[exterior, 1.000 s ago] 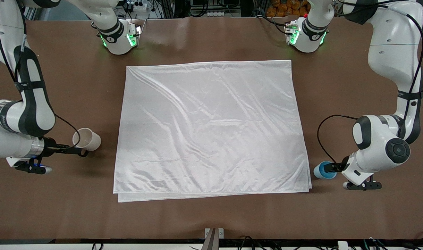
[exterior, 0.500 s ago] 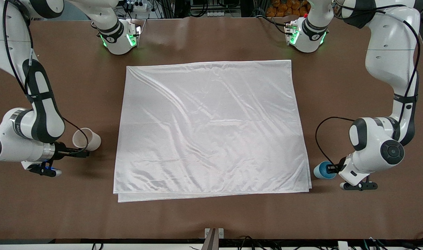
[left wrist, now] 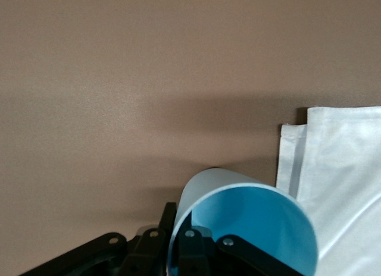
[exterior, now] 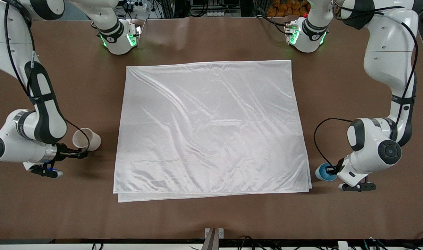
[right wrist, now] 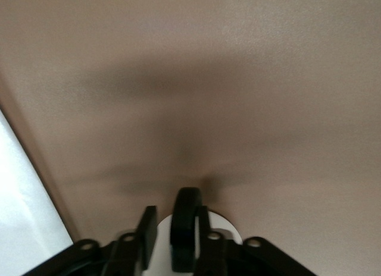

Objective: Place blue cup into white mug on cloth

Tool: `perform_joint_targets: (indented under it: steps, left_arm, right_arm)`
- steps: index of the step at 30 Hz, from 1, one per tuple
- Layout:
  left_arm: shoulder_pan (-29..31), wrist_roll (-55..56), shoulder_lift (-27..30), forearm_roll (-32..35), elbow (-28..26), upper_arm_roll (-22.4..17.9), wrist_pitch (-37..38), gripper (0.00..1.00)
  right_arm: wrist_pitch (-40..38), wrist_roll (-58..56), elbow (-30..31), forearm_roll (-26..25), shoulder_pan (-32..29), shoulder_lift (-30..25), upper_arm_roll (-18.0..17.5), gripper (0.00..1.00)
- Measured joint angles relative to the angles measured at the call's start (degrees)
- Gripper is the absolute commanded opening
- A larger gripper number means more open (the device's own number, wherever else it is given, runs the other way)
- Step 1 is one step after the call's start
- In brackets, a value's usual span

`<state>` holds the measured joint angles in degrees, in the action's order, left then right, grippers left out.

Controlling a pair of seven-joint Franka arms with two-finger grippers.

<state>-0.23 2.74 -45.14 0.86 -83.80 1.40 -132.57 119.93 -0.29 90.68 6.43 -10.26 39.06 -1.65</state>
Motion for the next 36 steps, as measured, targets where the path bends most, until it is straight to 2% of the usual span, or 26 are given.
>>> perform_joint_targets:
  steps: [16, 27, 36]
  left_arm:
    - [-1.0, 0.8, 1.3, 0.0, 2.1, -0.1, -0.3, 0.00]
    - [-1.0, 0.8, 5.7, 0.0, 2.4, -0.1, -0.3, 0.00]
    - [-1.2, 0.8, 9.3, 0.0, 2.4, 0.0, 1.3, 0.00]
  right_arm:
    - [-0.5, -2.4, -0.5, 0.0, 1.2, -0.1, -0.1, 0.00]
    - [-10.0, -2.3, -5.5, 0.0, 4.2, -2.5, -0.1, 0.00]
    - [-12.2, 7.4, -7.2, 0.0, 7.8, -3.1, -0.3, 0.00]
